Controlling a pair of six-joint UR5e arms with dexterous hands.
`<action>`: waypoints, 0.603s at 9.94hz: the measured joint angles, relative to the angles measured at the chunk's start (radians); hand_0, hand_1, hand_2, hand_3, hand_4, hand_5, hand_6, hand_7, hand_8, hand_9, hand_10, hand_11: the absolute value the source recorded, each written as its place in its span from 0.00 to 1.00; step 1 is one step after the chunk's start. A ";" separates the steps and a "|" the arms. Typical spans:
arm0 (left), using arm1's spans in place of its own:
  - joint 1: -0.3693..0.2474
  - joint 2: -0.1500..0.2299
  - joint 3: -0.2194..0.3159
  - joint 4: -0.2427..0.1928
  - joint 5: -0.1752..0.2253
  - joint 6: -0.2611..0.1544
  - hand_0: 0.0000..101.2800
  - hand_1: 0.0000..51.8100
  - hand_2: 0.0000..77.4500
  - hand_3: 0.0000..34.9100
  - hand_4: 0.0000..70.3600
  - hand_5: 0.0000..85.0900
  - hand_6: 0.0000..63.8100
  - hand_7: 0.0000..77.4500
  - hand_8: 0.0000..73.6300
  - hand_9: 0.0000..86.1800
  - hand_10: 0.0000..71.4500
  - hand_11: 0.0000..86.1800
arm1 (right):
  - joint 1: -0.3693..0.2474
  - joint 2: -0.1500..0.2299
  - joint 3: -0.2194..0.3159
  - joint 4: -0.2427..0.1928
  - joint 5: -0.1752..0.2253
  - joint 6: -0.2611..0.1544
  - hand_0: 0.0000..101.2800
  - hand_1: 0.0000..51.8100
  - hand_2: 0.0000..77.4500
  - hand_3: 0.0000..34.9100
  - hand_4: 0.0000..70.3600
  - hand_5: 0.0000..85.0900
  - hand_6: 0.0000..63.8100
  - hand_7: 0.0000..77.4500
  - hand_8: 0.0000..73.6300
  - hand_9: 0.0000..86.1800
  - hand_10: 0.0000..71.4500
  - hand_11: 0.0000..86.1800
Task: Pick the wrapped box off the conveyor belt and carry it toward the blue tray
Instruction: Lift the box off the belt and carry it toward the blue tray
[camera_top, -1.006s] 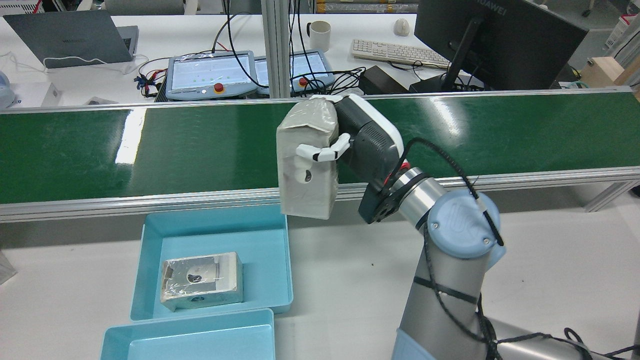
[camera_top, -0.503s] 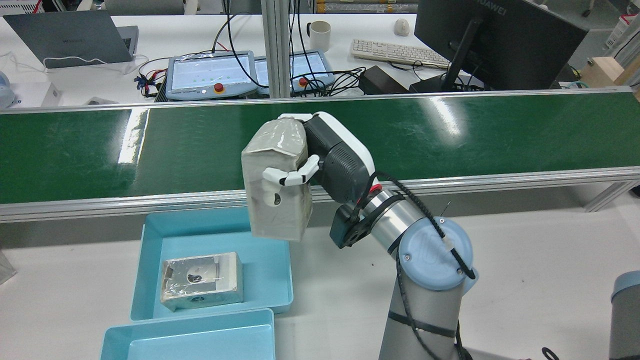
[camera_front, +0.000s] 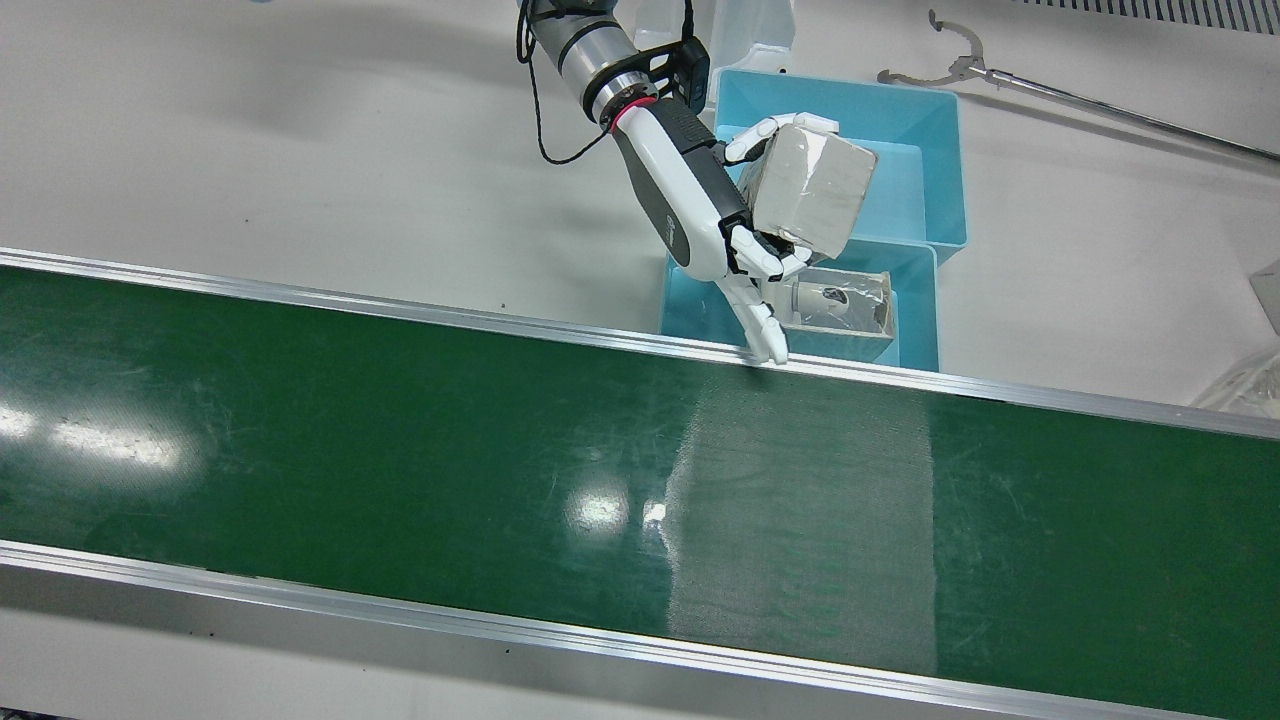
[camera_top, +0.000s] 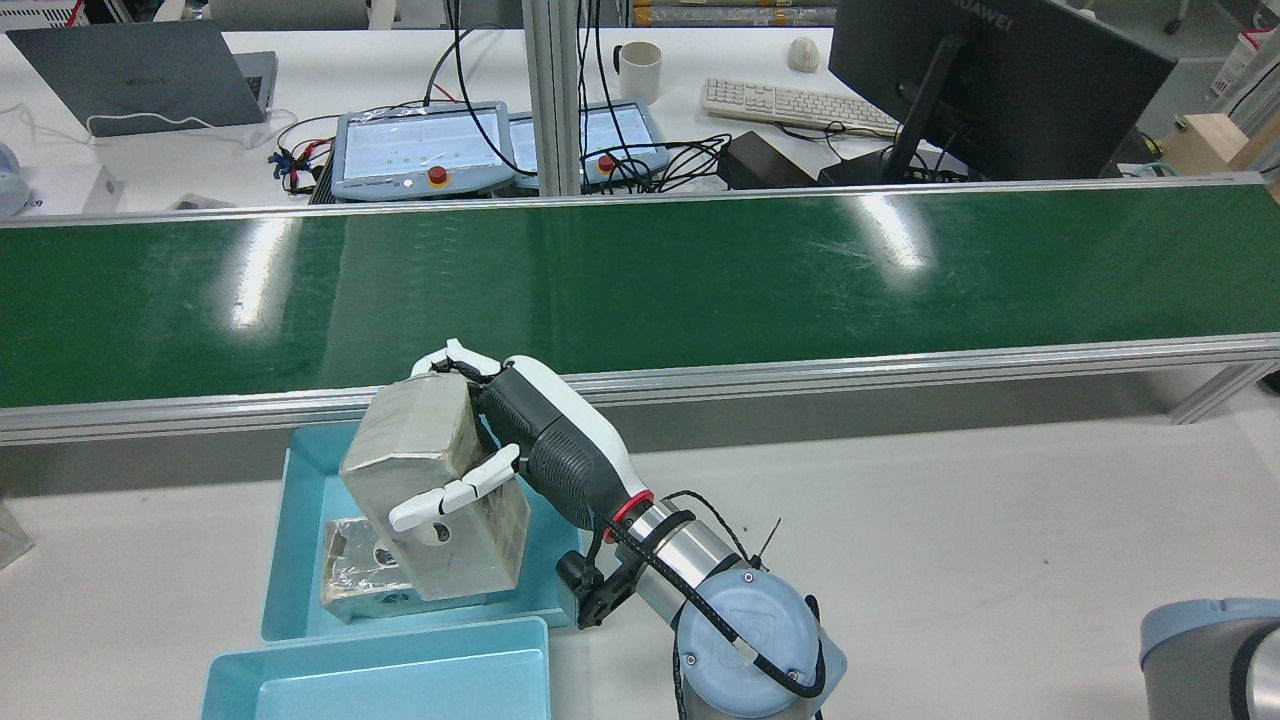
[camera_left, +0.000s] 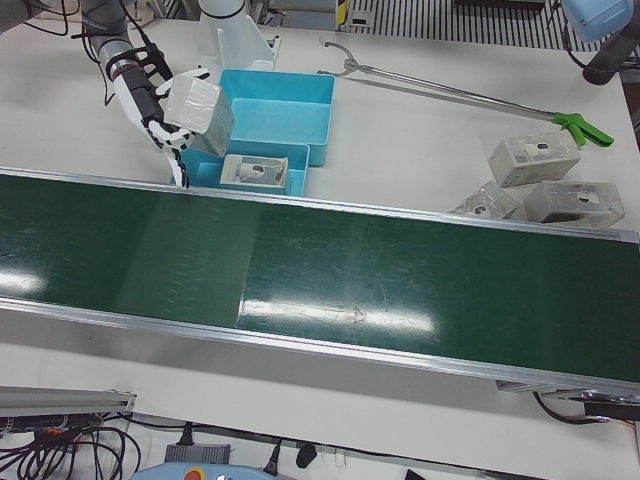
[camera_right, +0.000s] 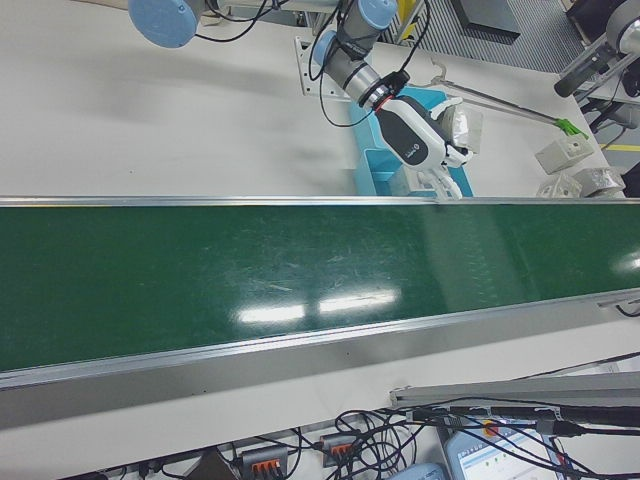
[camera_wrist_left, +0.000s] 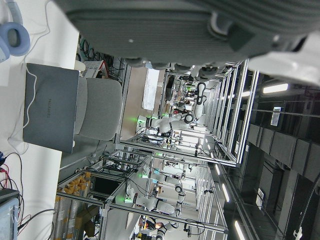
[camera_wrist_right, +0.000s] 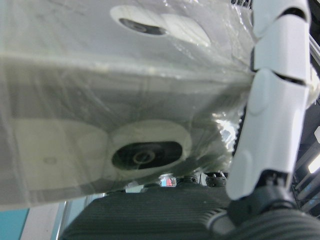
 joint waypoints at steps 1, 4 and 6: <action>0.000 0.000 0.000 0.000 0.000 0.000 0.00 0.00 0.01 0.00 0.00 0.01 0.00 0.01 0.01 0.00 0.01 0.00 | 0.002 0.004 -0.001 -0.001 -0.016 0.001 0.46 0.27 0.18 0.23 0.11 0.87 0.51 1.00 0.01 0.01 0.00 0.01; 0.000 0.000 0.000 0.000 0.000 0.000 0.00 0.00 0.01 0.00 0.00 0.01 0.00 0.01 0.01 0.00 0.01 0.00 | 0.023 0.007 0.002 -0.003 -0.055 0.003 0.46 0.23 0.17 0.62 0.15 0.26 0.00 0.31 0.00 0.04 0.00 0.01; 0.000 0.000 0.000 0.000 0.000 0.000 0.00 0.00 0.01 0.00 0.00 0.01 0.00 0.01 0.01 0.00 0.01 0.01 | 0.069 -0.003 0.030 -0.008 -0.090 0.030 0.45 0.23 0.17 0.76 0.16 0.27 0.05 0.31 0.00 0.04 0.01 0.01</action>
